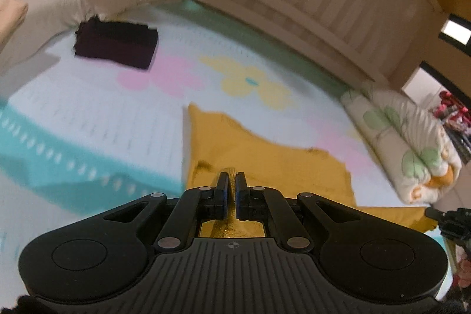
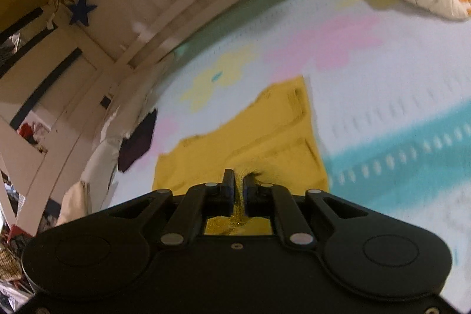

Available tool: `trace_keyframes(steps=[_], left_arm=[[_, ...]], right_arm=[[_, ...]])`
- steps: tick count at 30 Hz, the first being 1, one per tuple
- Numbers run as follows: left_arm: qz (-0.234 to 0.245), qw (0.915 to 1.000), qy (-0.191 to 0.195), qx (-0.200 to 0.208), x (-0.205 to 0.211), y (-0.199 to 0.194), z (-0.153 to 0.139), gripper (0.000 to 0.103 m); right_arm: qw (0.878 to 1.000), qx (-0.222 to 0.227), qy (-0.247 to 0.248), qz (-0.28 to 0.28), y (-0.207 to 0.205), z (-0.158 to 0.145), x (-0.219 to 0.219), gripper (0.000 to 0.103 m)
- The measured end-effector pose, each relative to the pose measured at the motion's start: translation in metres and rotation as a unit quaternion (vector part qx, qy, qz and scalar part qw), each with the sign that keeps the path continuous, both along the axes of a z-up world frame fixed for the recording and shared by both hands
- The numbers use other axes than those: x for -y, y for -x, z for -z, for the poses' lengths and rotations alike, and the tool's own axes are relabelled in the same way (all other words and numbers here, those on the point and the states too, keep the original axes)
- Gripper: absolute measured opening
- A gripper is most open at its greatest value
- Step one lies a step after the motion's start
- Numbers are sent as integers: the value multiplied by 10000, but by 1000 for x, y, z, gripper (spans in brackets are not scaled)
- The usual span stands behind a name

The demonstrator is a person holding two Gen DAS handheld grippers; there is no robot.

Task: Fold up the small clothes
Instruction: 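Grasp the hem with both grippers and lift it toward the collar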

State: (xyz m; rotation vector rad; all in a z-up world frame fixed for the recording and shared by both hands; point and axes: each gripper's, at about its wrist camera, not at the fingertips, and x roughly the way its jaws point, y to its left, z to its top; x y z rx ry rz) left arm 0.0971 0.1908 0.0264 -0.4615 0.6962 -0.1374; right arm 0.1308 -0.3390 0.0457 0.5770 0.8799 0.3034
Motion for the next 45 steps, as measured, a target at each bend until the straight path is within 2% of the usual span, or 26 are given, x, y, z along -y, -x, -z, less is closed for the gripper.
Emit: trace_keyframes(steps=[2, 4, 10, 14, 19, 28, 30, 32, 34, 35, 36, 40, 42, 45], left_arm=[[-16, 10000, -79, 43, 0, -12, -4, 4], [-43, 9999, -117, 44, 1, -26, -7, 4], [-232, 9997, 4, -102, 0, -65, -1, 4], [-406, 9989, 41, -247, -2, -89, 10, 4], [-544, 9979, -78, -332, 2, -120, 22, 4], [-644, 9948, -154, -772, 5, -158, 65, 6], [-737, 9939, -105, -817, 1, -161, 73, 11], [-867, 9923, -124, -881, -4, -163, 77, 35], [-1038, 9912, -167, -805, -10, -160, 76, 45], [-1087, 9912, -190, -737, -12, -158, 73, 46], [-1125, 9911, -265, -667, -14, -156, 69, 46], [-760, 9929, -827, -395, -5, -143, 50, 46], [-301, 9923, -1164, -307, 10, -133, 47, 46], [454, 9887, -1403, -251, 34, -114, 52, 46]], right_arm=[[9999, 24, -85, 137, -14, -5, -1, 13], [9998, 71, 49, 199, -28, -7, -9, 13], [9994, -64, 149, 317, -74, 4, -20, 13], [9988, -229, 133, 414, -103, 18, -23, 13], [9979, -353, 385, 391, -136, 36, -29, 13], [9949, -667, 660, 367, -176, 79, -41, 15], [9946, -721, 661, 353, -181, 87, -44, 21], [9945, -725, 652, 395, -183, 93, -45, 24], [9946, -702, 615, 446, -183, 97, -45, 45], [9949, -650, 599, 481, -182, 98, -44, 59], [9949, -585, 631, 526, -182, 97, -44, 61], [9947, -218, 948, 345, -173, 82, -47, 61], [9926, -72, 1214, 71, -167, 74, -52, 60], [9877, 66, 1506, -424, -155, 69, -60, 58]])
